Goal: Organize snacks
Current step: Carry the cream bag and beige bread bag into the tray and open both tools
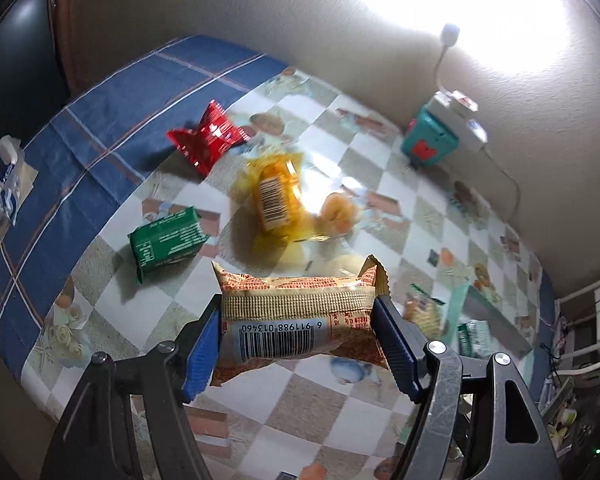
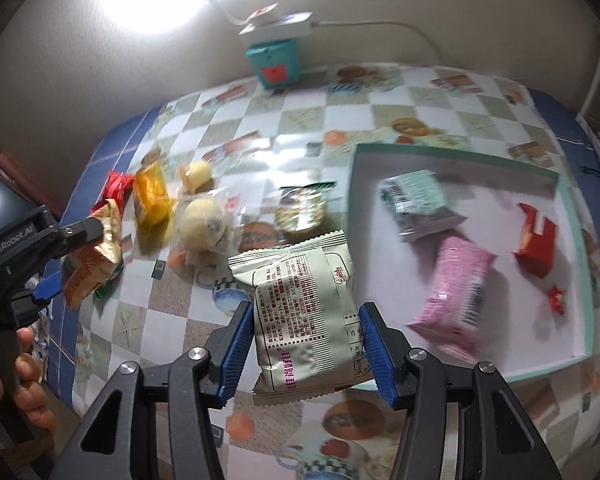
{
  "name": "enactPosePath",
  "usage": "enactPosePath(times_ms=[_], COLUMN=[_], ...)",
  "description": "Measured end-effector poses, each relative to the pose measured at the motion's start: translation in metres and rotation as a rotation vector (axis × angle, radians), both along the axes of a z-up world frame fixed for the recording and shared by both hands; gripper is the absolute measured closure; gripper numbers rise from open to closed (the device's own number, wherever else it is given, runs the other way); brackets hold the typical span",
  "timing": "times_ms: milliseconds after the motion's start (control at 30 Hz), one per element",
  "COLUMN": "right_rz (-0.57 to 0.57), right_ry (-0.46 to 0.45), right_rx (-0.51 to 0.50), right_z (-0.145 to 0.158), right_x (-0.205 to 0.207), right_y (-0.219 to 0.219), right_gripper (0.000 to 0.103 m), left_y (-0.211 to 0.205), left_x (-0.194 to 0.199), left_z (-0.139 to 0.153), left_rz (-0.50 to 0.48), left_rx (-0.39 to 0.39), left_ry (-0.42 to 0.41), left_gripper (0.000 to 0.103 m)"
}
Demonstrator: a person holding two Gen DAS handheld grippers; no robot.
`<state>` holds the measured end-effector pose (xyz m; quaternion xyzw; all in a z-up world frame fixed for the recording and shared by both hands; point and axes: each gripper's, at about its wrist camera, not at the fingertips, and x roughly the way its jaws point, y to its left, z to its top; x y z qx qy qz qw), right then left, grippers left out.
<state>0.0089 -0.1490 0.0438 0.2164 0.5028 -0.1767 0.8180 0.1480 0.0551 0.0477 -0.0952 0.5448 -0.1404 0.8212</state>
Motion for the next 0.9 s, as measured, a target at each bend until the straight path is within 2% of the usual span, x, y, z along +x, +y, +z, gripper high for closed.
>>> enactPosePath(times_ms=[400, 633, 900], right_rz=[-0.159, -0.304, -0.455], right_ry=[-0.068, -0.079, -0.098], right_rx=[-0.002, -0.013, 0.024], right_z=[0.027, 0.033, 0.031], right_x=[-0.045, -0.086, -0.134], right_y=[-0.065, -0.116, -0.165], right_gripper=[0.046, 0.046, 0.046], left_y=[-0.037, -0.068, -0.11], left_x=[-0.029, -0.048, -0.072], left_z=[0.035, 0.041, 0.044], left_rz=[-0.059, -0.113, -0.2], left_rx=[-0.034, -0.037, -0.014], left_ry=[-0.074, -0.084, -0.095], left_gripper=[0.029, 0.029, 0.029])
